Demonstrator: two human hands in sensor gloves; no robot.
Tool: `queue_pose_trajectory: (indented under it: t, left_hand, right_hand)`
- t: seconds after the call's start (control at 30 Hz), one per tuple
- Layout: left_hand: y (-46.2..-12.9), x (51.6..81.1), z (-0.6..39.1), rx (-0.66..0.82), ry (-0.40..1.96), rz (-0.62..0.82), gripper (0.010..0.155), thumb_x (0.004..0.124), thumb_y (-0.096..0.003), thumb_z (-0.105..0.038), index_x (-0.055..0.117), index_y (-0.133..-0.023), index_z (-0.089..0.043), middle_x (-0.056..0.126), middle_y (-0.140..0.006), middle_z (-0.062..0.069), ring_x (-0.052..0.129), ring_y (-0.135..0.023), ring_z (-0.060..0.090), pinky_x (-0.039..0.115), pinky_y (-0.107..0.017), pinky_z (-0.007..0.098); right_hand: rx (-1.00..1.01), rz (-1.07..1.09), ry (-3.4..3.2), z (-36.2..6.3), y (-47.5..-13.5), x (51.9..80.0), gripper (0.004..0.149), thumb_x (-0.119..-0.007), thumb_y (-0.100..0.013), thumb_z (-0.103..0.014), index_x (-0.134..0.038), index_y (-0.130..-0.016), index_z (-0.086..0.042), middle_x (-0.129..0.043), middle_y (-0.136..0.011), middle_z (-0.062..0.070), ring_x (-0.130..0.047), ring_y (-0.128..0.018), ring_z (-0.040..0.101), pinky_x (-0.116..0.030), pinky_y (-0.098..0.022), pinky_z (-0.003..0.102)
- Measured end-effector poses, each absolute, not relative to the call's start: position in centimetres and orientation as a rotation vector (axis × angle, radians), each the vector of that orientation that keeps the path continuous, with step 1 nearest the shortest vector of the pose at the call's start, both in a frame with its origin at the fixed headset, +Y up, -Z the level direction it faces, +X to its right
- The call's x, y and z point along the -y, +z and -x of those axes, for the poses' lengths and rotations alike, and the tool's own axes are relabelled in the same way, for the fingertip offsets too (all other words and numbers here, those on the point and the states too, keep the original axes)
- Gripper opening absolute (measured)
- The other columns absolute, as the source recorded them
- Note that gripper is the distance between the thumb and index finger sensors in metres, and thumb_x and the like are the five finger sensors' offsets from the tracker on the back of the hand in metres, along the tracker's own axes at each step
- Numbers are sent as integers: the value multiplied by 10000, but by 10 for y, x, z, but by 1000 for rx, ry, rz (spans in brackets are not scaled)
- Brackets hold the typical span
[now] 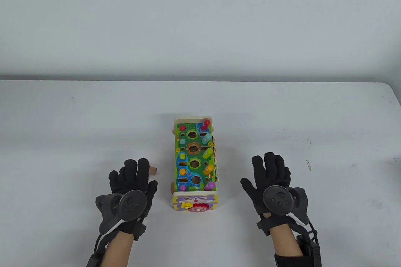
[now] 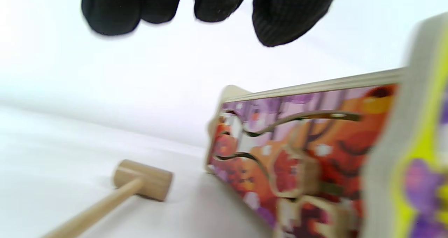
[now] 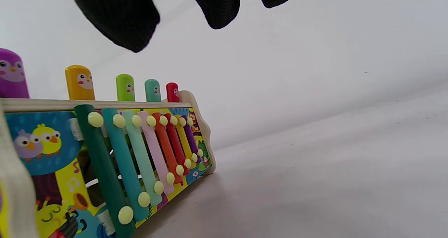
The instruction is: Whack-a-mole
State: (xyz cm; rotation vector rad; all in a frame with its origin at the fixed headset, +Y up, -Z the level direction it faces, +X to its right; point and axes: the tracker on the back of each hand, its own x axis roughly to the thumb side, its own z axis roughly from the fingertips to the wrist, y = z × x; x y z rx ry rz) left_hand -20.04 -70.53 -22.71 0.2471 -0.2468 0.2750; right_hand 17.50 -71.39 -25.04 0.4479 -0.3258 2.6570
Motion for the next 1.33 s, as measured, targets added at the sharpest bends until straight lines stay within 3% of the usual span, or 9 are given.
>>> queue_pose_trajectory:
  t: [0.1,0.3,1.33]
  left_hand:
    - [-223,703,193,307,294,-223,767,655,-566,-412,267,-1167,-136,253,-1162,357,334,-1051,676,192,-628,849]
    - [-222,703,184,351,255,-174,779,650,-568,-417,221,-1162,-152,175,-1168,327,222,-1068,663,136,-622,842]
    - [-222,705,182,373,303,-153,782,651,-568,-414,223,-1160,-134,189,-1167,327,240,-1061,668,140,-618,842]
  right_hand:
    - [329,-520,2690,-170,-249,713,756,-649,-592,-490,-405,-1126,-14,-234,-1125,364,-207,-983,672,-210,-568,809]
    - [304,-584,2728,-162,-248,714,776,-640,-591,-517,-374,-1136,-34,-197,-1132,352,-166,-988,663,-181,-565,812]
    - [256,-539,2700,-164,-250,718,759,-642,-595,-492,-386,-1130,-18,-209,-1121,365,-183,-979,670,-191,-561,810]
